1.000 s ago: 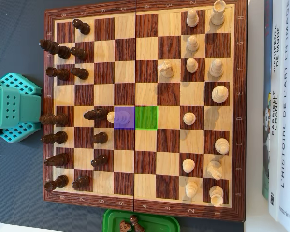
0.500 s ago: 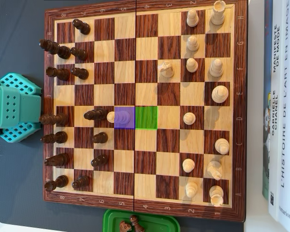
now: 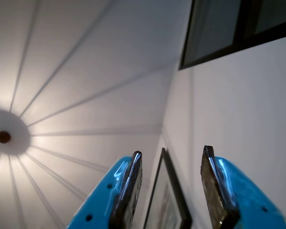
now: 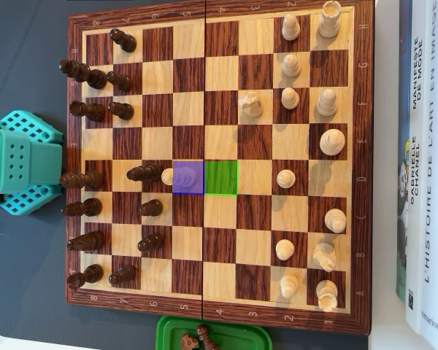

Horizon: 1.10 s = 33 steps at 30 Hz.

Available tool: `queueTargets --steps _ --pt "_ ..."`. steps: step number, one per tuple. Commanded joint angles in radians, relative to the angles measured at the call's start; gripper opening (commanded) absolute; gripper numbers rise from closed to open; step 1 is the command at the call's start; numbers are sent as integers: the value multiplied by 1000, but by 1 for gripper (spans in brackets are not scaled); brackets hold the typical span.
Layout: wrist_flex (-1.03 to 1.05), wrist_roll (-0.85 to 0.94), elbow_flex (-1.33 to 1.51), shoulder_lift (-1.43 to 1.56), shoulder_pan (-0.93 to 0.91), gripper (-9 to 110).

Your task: Play chess

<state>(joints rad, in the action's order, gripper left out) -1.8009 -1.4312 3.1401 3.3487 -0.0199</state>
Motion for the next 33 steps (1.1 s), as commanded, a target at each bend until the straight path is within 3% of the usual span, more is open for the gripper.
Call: queueTargets --steps 1,20,24,33 --pt "-3 -2 18 -2 5 18" --pt "32 5 12 -2 2 18" --pt "210 5 -64 -2 -8 18" --pt "899 2 -249 -2 -9 18"
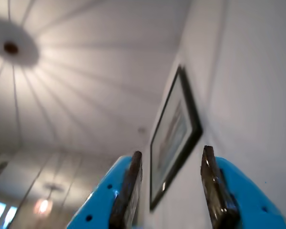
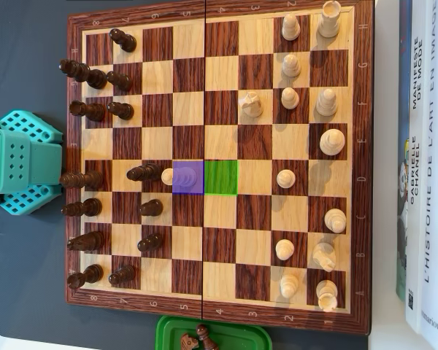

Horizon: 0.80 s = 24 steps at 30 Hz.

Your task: Play chess

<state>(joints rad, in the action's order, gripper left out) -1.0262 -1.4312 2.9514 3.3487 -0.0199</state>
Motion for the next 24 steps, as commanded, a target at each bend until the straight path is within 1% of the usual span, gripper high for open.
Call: queueTargets --steps 1,10,19,24 --pt "186 3 -75 -2 -8 18" --pt "896 3 -179 -2 2 18" --pt "1333 5 -144 -2 8 18" --pt "1620 5 -213 -2 3 18"
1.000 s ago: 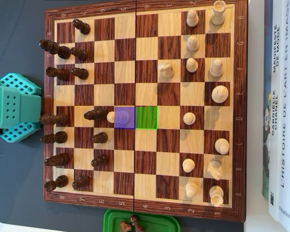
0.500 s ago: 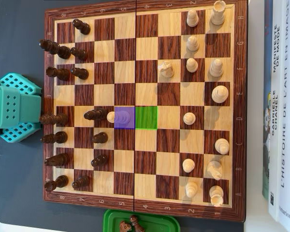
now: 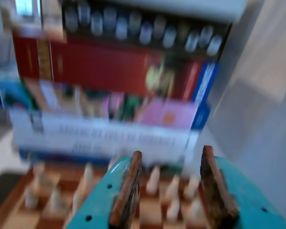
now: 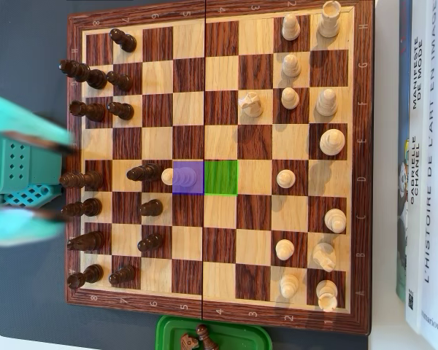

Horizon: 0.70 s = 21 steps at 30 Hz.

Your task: Play chess

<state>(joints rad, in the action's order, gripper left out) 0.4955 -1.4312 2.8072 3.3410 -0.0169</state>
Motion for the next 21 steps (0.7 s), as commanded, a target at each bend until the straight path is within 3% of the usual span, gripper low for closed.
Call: queueTargets --steps 1,10,21 --pt "166 5 -91 5 -3 18" --pt "644 3 -316 -216 -8 18" --pt "799 3 -595 -690 -12 18"
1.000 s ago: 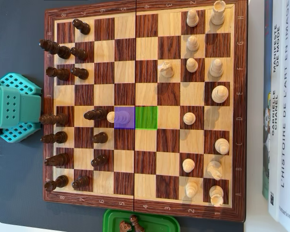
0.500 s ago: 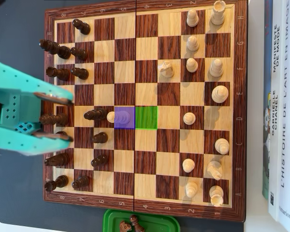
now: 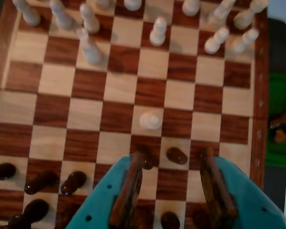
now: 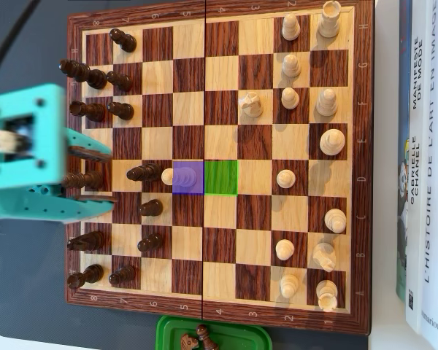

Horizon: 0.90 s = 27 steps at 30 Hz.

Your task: Play chess

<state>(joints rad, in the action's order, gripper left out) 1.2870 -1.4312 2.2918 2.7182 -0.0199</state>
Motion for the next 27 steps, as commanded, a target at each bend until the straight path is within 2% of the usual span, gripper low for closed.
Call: queueTargets --steps 1,12,20,27 --pt "11 3 -104 -112 -8 18" --pt "112 6 -350 -511 -9 18" --pt "120 5 -379 -661 -5 18" --pt "44 3 -379 -716 6 18"
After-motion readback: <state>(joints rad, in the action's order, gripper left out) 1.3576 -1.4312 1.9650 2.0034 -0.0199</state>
